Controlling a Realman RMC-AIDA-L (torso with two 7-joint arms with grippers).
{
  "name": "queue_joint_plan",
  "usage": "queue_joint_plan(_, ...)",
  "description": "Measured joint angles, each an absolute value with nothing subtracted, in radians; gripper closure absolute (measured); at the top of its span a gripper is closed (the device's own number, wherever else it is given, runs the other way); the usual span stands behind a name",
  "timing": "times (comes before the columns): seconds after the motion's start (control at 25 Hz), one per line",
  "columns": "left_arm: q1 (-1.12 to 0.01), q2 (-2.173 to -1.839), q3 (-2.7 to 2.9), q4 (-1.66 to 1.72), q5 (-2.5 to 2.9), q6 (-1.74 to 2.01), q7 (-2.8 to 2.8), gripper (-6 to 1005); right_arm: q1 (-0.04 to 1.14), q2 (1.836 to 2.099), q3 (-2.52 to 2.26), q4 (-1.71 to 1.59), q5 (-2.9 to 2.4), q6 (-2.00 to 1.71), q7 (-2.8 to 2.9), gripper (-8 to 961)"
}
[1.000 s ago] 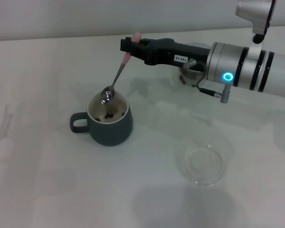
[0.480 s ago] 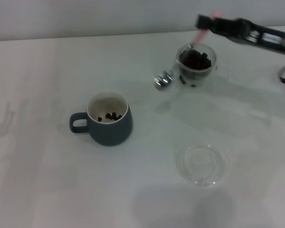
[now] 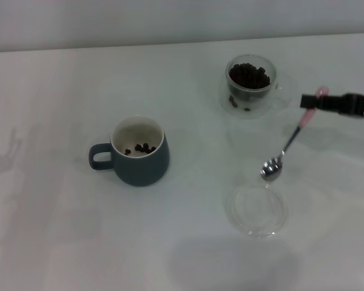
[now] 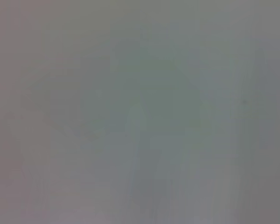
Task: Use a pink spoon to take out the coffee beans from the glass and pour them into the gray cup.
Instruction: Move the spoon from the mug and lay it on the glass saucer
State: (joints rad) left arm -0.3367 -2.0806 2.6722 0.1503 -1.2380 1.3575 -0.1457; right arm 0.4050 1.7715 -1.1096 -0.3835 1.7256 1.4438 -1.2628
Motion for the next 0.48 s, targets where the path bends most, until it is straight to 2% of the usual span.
queue_joint_plan(0.2, -0.339, -2.082, 2.672, 0.150, -1.238, 1.358, -0.146, 164, 0.401, 1.797, -1.070, -0.378, 1.630, 1.433, -1.269, 763)
queue_joint_plan(0.48, -0.339, -2.082, 2.672, 0.152, -1.238, 1.358, -0.146, 165, 0.416, 1.855, -1.068, -0.381, 1.560, 1.406, -1.269, 753)
